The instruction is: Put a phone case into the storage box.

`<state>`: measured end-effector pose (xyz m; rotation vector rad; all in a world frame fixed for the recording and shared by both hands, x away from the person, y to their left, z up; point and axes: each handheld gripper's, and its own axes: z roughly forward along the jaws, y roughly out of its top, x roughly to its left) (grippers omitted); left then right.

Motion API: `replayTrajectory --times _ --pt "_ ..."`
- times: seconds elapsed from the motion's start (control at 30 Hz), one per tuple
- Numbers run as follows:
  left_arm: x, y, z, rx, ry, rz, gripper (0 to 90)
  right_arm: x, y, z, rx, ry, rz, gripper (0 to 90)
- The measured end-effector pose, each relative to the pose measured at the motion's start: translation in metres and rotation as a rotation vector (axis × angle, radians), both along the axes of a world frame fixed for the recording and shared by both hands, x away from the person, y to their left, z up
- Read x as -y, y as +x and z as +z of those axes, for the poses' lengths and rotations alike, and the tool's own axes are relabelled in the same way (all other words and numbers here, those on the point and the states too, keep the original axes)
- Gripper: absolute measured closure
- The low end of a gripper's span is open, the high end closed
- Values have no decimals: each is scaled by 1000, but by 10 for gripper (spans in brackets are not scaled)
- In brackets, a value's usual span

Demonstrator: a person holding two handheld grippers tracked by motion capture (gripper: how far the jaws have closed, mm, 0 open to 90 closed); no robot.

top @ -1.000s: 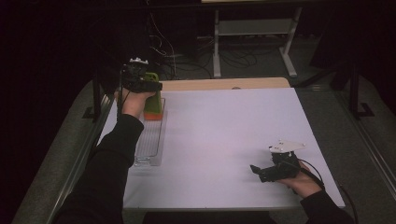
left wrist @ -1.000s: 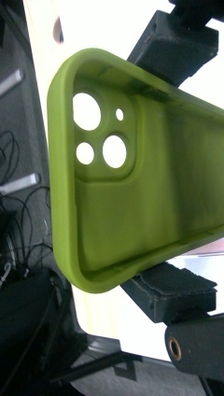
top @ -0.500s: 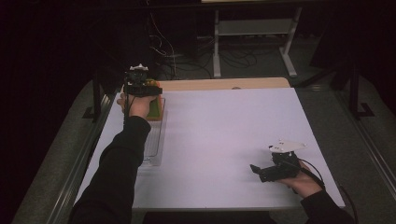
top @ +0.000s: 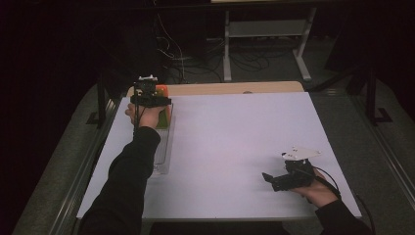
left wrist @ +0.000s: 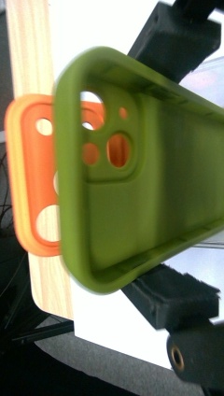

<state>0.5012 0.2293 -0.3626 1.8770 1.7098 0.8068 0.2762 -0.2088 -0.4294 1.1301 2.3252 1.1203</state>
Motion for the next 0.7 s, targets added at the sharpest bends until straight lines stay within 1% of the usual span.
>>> replayTrajectory --times 0.03,0.13,0.23,0.27,0.3,0.37,0.43,0.5,0.53,0.6,0.63,0.7 --pt "-1 0 0 2 -2 0 83 0 0 0 0 -1 -1 0" --pt "-2 0 1 15 -4 -12 62 0 0 0 1 -2 1 0" --pt "-3 -1 3 32 -15 -19 40 -1 0 0 1 0 0 0" --pt "-3 -1 3 30 -21 -19 31 -1 0 0 2 -1 1 0" --pt "-4 -1 4 29 -17 -27 29 -1 0 0 3 -1 1 0" --pt "-5 -2 5 37 -29 -35 17 -1 0 0 0 0 -2 0" --pt "-6 -3 7 32 -40 -48 12 -1 0 0 1 -4 2 0" --pt "-7 -6 10 31 -41 -76 12 -1 0 0 3 -3 2 0" --pt "-8 -7 12 35 -57 -98 12 -1 0 0 3 -4 5 0" --pt "-10 -10 15 24 -77 -144 12 -1 0 0 2 -1 6 0" --pt "-10 -12 16 22 -102 -181 12 -1 0 0 1 1 6 0" --pt "-11 -17 19 7 -97 -227 12 -1 0 0 14 -3 13 0"
